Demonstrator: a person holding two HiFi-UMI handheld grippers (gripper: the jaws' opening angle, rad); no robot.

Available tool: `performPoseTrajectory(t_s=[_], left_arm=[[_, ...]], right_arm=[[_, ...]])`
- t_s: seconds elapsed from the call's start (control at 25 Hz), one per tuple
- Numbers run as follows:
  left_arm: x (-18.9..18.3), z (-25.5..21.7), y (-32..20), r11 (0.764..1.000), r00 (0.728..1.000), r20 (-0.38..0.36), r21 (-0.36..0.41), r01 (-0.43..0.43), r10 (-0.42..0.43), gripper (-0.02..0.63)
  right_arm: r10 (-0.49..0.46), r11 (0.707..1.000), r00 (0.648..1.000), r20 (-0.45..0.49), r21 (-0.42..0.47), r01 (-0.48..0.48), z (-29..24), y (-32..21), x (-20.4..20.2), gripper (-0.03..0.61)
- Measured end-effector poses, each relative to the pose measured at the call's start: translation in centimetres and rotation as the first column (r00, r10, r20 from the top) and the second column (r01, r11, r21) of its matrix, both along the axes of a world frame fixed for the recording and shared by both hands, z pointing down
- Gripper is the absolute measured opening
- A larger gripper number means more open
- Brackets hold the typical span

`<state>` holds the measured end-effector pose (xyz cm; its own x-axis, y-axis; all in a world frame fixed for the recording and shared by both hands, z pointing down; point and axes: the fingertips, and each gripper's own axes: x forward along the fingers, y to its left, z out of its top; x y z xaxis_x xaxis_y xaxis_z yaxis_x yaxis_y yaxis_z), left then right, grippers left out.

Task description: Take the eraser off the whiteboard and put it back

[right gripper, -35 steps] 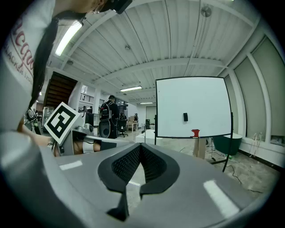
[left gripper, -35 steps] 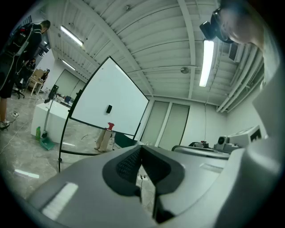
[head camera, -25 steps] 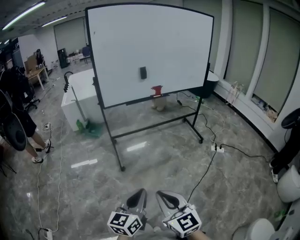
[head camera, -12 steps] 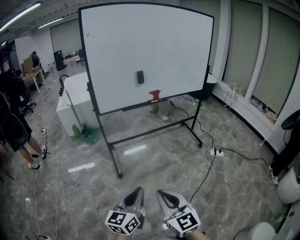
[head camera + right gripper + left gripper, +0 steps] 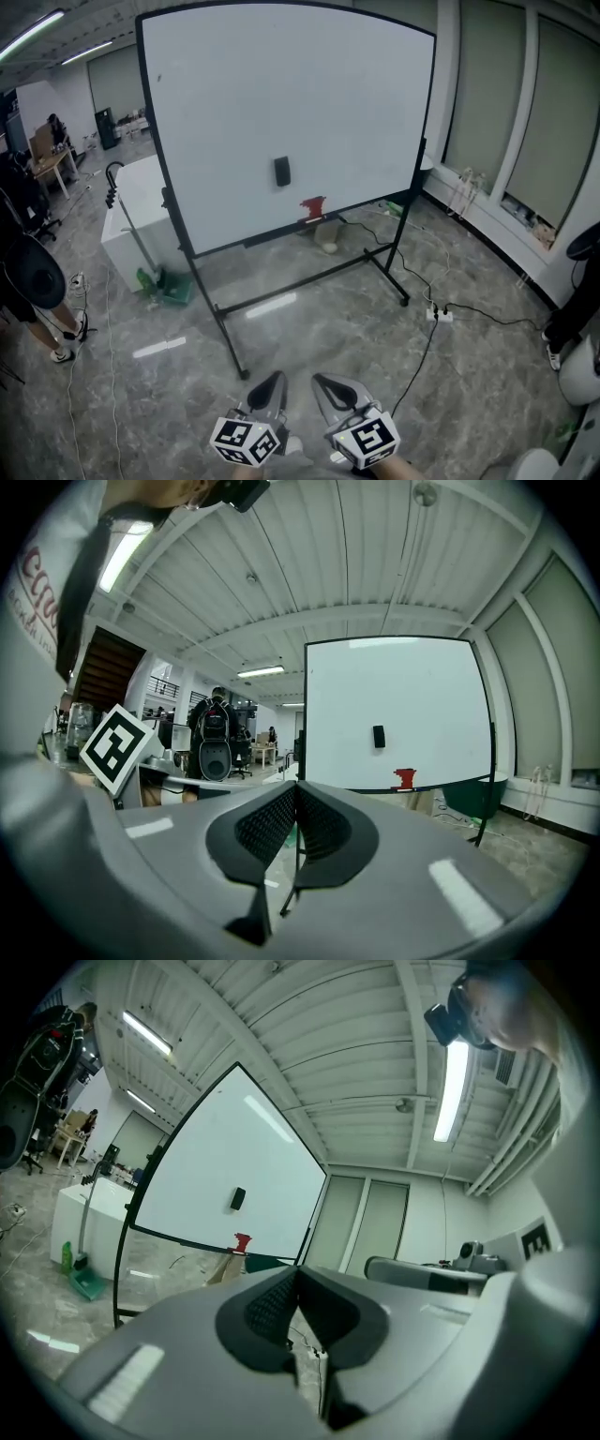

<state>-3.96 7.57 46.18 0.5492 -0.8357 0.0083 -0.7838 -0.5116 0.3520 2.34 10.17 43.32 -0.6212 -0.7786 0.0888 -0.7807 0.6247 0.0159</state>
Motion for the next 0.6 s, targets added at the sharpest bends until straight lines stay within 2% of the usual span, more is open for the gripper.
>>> performPoseTrajectory(t_s=[0.24, 0.6], left_arm=[[-1.8, -0.6, -5.1, 1.0, 1.0, -0.004, 0.018, -0.022, 0.022, 0.0], [-2.1, -0.4, -9.7, 0.999, 0.999, -0.024, 0.016, -0.042, 0.042, 0.0]], right_arm=[[0.041, 0.999, 0.999, 0.001, -0.005, -0.041, 0.1, -4.9, -1.7, 0.003], [0.067, 0.998, 0.998, -0.001, 0.002, -0.067, -0.3, -10.0, -2.2, 0.003]])
